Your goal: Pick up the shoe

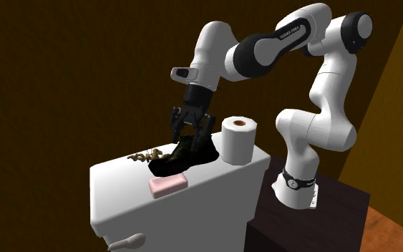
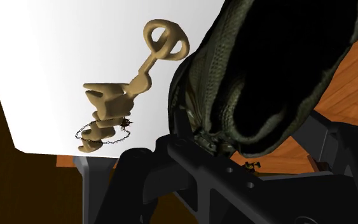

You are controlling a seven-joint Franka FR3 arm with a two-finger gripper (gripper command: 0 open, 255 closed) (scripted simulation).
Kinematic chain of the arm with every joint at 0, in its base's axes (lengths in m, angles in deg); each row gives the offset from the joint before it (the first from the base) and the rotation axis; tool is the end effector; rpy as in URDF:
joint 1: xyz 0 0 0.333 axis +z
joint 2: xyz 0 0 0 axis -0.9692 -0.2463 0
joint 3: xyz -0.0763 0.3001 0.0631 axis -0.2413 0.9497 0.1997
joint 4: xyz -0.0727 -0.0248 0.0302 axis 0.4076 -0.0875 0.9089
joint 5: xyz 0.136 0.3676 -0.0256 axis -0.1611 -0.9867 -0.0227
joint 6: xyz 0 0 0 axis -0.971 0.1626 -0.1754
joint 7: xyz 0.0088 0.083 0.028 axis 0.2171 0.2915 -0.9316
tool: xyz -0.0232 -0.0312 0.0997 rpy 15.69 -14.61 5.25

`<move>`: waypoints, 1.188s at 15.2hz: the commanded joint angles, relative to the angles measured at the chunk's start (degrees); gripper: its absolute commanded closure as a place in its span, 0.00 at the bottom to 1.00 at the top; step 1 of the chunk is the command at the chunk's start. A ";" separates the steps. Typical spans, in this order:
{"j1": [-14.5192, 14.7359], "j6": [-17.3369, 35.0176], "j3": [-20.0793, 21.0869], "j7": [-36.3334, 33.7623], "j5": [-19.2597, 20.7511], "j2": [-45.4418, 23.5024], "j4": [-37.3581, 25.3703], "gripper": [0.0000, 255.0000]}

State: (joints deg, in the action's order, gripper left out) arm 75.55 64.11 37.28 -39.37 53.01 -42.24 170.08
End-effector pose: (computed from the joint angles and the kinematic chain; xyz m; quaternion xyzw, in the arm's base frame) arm 0.3472 -0.2284 0.5045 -0.9638 -0.0382 -0.2611 0.0379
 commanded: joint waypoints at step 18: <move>-0.26 -11.36 2.96 -3.37 0.39 1.07 -10.29 1.00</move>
